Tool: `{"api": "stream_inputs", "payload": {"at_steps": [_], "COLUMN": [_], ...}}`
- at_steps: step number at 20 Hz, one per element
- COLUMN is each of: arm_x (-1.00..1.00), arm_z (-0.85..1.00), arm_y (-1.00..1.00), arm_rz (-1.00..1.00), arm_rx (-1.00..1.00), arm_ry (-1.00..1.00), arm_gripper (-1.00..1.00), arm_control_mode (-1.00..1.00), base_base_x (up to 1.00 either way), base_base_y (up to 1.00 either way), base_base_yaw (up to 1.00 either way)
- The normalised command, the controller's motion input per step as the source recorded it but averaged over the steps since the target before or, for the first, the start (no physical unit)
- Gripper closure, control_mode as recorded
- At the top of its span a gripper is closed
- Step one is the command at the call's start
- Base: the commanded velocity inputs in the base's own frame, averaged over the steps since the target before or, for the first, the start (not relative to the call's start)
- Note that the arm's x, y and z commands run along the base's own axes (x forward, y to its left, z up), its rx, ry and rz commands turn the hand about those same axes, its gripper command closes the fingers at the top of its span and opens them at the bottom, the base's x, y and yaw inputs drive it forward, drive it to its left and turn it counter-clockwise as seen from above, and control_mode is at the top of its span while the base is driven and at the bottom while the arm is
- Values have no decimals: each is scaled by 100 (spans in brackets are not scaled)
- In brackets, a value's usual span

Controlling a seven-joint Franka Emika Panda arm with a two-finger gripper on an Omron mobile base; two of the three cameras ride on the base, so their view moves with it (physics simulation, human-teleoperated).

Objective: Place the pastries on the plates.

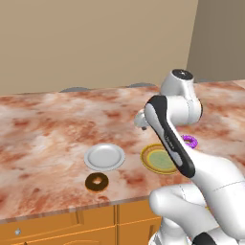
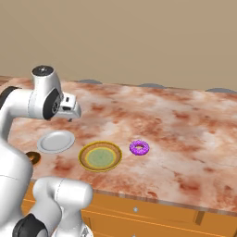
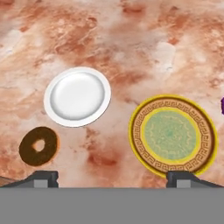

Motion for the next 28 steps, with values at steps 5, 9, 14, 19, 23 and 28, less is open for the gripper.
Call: {"api": "stream_inputs", "payload": {"at_steps": [5, 9, 14, 19, 23, 28], "arm_x": [1, 5, 0, 0, 0, 2], "arm_z": [-56, -59, -71, -81, -77, -52], "arm_y": [79, 76, 48, 30, 60, 43], "arm_rz": [5, 3, 4, 2, 0, 0], "arm_rx": [0, 0, 2, 7, 3, -1], "arm_ry": [3, 14, 23, 27, 18, 4], "arm_gripper": [-100, -100, -100, -100, -100, -100], "arm_control_mode": [-100, -100, -100, -100, -100, -100], "base_base_x": [0, 0, 0, 0, 0, 0], "base_base_y": [0, 0, 0, 0, 0, 0], "base_base_yaw": [0, 0, 0, 0, 0, 0]}}
